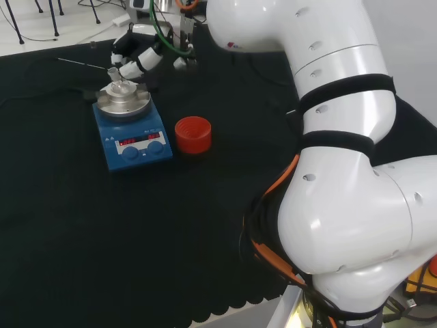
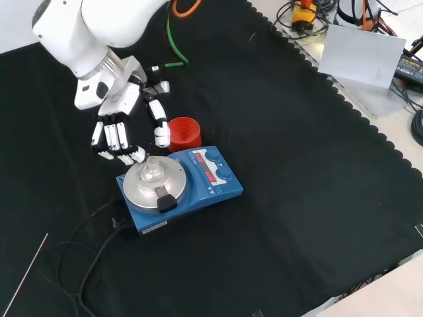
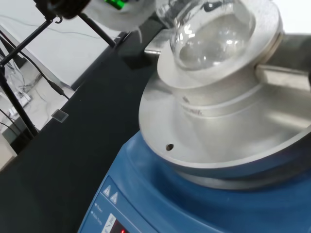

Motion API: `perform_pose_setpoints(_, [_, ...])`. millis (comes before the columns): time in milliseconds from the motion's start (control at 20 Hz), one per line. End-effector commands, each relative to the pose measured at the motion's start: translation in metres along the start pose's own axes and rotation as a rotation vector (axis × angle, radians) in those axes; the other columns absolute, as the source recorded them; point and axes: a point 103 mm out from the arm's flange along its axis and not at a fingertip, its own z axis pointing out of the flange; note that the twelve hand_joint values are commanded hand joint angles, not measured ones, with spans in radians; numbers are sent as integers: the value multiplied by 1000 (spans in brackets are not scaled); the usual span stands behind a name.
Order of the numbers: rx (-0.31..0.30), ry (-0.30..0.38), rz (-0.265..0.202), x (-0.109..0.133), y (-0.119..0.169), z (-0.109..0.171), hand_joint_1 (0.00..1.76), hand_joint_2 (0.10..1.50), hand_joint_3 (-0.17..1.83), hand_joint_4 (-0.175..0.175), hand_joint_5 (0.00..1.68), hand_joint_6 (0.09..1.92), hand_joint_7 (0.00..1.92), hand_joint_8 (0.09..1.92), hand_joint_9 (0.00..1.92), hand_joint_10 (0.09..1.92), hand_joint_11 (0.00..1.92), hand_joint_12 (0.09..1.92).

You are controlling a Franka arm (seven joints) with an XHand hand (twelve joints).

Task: Place the round-bottom flask on the heater.

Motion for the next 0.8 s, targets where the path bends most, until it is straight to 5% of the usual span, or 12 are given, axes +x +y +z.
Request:
perform_pose_setpoints(50, [42,-136,20,11,-11,-25,933,698,429,-9,772,829,732,705,820,830,333,1414])
perform_pose_setpoints(350, [118,-221,30,14,-19,-35,976,656,523,-11,777,829,821,690,942,836,488,1374])
perform_pose_setpoints(650, [274,-301,27,11,-20,-36,985,644,552,-5,819,816,875,691,984,847,535,1366])
perform_pose_setpoints(800, [290,-328,22,13,-22,-42,987,641,559,-6,827,810,879,689,989,847,539,1361])
